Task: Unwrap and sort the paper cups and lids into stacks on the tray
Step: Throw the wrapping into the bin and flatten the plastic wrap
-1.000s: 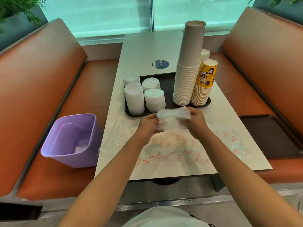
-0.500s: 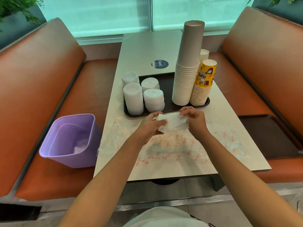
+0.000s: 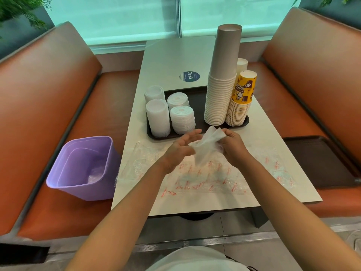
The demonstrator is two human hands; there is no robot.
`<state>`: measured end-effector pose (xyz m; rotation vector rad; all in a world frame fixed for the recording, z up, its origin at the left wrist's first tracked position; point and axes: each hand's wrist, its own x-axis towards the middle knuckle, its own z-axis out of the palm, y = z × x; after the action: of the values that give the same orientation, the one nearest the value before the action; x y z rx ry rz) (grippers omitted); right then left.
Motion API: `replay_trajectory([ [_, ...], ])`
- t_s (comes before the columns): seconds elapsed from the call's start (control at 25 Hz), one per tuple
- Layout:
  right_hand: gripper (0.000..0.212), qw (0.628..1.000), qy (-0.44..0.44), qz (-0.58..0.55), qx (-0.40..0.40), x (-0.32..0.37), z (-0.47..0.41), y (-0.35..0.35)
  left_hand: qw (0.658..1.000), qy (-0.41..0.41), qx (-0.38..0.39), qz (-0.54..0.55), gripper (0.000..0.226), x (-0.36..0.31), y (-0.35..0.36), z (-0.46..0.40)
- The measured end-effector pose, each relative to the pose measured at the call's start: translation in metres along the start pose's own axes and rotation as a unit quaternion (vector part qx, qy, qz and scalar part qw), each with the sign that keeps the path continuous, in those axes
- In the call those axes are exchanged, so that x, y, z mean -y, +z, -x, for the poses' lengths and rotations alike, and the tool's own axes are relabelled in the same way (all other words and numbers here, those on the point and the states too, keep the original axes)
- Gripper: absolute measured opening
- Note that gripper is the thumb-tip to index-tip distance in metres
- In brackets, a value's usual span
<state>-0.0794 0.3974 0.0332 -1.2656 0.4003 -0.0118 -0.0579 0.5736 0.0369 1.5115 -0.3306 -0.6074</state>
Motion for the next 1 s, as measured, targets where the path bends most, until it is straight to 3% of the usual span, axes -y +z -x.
replay_trajectory([
  [0.08,0.020,0.999,0.033,-0.027,0.034,0.000,0.001,-0.001,0.997,-0.021,-0.078,0.001,0.024,0.000,0.004,-0.004],
  [0.16,0.022,0.994,0.066,0.022,0.085,0.002,0.003,-0.004,0.991,-0.025,-0.130,0.018,0.015,-0.002,0.007,-0.007],
  [0.28,0.017,0.985,0.086,0.095,0.114,0.006,0.008,-0.002,0.991,-0.046,-0.123,0.036,0.014,-0.013,0.007,-0.008],
  [0.44,0.018,0.997,0.041,0.040,0.050,0.007,0.008,0.002,0.989,-0.107,-0.042,0.094,0.024,-0.006,0.005,-0.004],
  [0.6,0.026,0.998,0.022,0.024,0.062,0.005,0.009,0.004,0.970,-0.122,-0.125,0.169,0.026,-0.003,0.008,-0.006],
  [0.76,0.040,0.998,-0.033,0.055,0.007,0.003,0.008,0.004,0.949,-0.146,-0.173,0.218,0.024,-0.008,0.015,-0.006],
  [0.92,0.047,0.990,-0.113,0.085,-0.010,0.002,0.008,0.009,0.932,-0.186,-0.141,0.277,0.031,-0.013,0.011,-0.001],
  [1.0,0.053,0.985,-0.145,0.095,-0.017,0.002,0.008,0.010,0.942,-0.188,-0.123,0.250,0.014,-0.016,0.010,-0.001],
])
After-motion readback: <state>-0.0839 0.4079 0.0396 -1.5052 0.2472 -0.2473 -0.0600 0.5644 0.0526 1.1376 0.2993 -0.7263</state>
